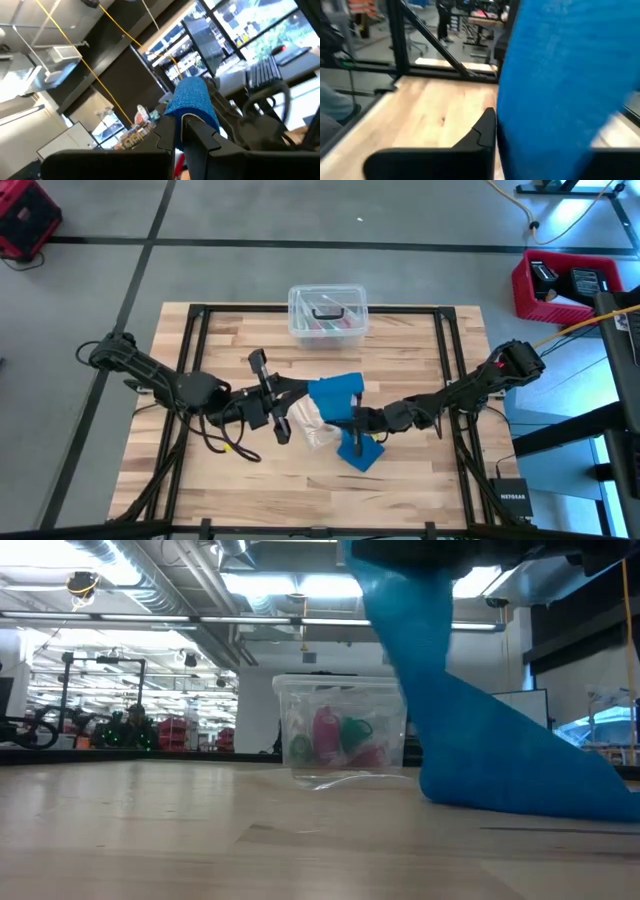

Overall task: Roll bandage
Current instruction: Roll the blue bandage

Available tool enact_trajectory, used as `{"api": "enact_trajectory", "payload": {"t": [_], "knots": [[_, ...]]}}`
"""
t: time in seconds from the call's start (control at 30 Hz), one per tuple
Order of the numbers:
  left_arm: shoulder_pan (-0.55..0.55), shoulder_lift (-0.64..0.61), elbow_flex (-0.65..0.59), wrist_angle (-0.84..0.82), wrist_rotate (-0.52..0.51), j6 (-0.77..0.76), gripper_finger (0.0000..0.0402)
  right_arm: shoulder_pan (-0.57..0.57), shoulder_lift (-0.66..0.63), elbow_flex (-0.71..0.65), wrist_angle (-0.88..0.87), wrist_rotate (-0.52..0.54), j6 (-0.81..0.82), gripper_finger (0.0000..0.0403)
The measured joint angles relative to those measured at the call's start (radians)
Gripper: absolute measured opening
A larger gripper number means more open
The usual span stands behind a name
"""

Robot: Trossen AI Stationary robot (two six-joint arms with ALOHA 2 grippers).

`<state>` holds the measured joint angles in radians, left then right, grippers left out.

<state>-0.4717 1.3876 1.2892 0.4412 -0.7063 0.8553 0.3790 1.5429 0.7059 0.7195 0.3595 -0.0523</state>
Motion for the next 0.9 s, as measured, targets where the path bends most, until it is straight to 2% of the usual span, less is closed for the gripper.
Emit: {"api": "enact_trajectory", "payload": {"t": [0.1,0.27,0.4,0.53,0.7,0.9], "knots": [[0.0,0.0,0.0,-0.037,0.0,-0.021,0.0013,0.0,0.0,0.0,0.041,-0.038,-0.001,0.0053],[-0.001,0.0,0.0,-0.08,0.0,-0.041,0.0013,0.001,-0.032,0.019,-0.006,-0.017,-0.001,0.0132],[-0.005,0.0,0.0,-0.098,0.0,-0.056,0.0013,0.001,-0.09,0.05,-0.114,-0.01,-0.004,0.0197],[-0.007,0.0,0.0,-0.101,0.0,-0.06,0.0013,0.001,-0.157,0.085,-0.258,-0.011,-0.005,0.0241],[-0.007,0.0,0.0,-0.109,0.0,-0.072,0.0013,0.001,-0.242,0.146,-0.454,-0.012,0.023,0.026],[0.0,0.0,-0.001,-0.118,-0.001,-0.1,0.0013,0.0,-0.288,0.218,-0.489,-0.012,0.057,0.0243]]}}
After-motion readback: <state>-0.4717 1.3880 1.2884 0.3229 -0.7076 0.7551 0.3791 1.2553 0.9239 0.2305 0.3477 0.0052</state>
